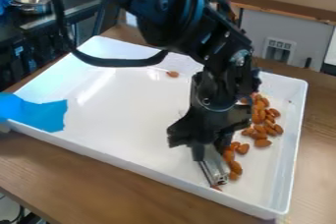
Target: Sweep into pile
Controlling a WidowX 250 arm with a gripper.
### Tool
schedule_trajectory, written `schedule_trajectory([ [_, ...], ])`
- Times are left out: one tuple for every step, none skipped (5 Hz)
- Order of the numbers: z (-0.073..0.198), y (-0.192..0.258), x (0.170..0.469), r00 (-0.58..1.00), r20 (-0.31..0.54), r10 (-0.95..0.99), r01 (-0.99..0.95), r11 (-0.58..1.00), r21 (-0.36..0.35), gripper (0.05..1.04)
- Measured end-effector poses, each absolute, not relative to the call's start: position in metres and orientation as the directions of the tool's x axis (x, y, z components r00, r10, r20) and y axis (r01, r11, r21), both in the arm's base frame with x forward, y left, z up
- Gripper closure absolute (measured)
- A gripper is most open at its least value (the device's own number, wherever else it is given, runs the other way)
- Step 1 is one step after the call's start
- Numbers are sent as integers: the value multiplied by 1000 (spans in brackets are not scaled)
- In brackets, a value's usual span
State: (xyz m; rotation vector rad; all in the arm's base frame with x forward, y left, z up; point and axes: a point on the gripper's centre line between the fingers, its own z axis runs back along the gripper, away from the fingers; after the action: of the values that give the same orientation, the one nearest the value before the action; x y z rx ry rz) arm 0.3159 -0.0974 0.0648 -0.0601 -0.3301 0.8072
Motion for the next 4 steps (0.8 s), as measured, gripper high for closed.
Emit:
schedule_trajectory([
  [68, -98, 330, 605, 246, 757, -735, 650, -192, 717],
  [73, -97, 346, 569, 250, 784, -759, 617, -207, 717],
  [77, -95, 366, 530, 269, 804, -777, 588, -224, 717],
  [76, -91, 383, 494, 294, 818, -793, 562, -233, 717],
])
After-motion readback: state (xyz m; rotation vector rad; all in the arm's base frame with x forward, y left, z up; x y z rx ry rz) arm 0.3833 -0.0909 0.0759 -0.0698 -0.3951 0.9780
